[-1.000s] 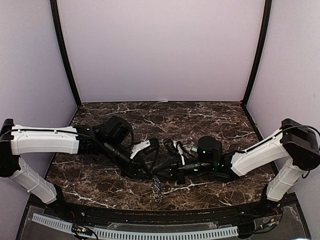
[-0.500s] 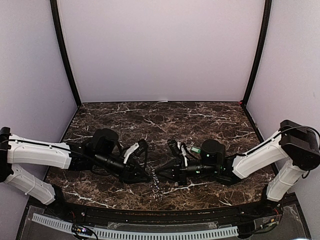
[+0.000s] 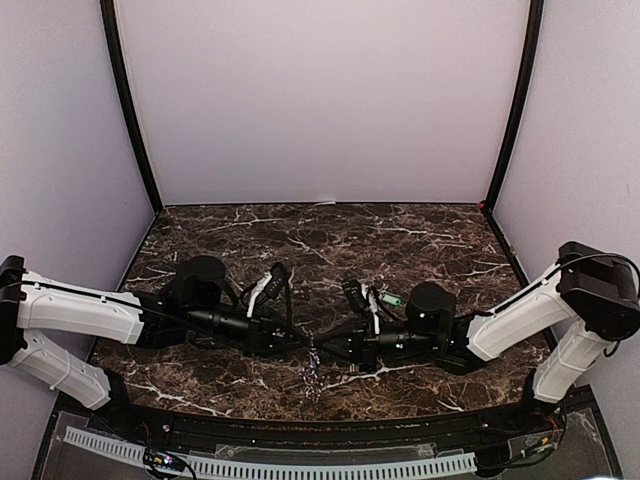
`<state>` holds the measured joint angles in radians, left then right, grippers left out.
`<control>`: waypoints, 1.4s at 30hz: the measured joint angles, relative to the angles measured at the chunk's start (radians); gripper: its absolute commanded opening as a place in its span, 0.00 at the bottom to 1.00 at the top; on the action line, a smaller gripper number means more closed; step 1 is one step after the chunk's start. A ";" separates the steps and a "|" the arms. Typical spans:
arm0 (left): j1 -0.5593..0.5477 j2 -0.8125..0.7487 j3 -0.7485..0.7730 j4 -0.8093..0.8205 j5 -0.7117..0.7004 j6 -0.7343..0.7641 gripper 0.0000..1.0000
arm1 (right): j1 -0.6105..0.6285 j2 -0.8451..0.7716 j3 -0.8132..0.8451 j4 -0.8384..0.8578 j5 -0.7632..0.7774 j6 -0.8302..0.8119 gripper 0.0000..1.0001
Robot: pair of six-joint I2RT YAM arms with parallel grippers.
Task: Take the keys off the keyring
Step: Pass from the right arm to the left
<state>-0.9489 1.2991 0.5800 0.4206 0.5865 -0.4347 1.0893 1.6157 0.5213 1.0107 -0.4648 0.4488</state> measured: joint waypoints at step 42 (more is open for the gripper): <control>0.002 0.116 -0.032 0.163 0.071 -0.063 0.00 | 0.003 0.000 -0.010 0.037 0.051 0.006 0.00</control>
<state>-0.9466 1.4147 0.5476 0.5831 0.6571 -0.4973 1.0927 1.6157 0.5117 1.0477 -0.4133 0.4549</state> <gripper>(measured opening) 0.012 0.004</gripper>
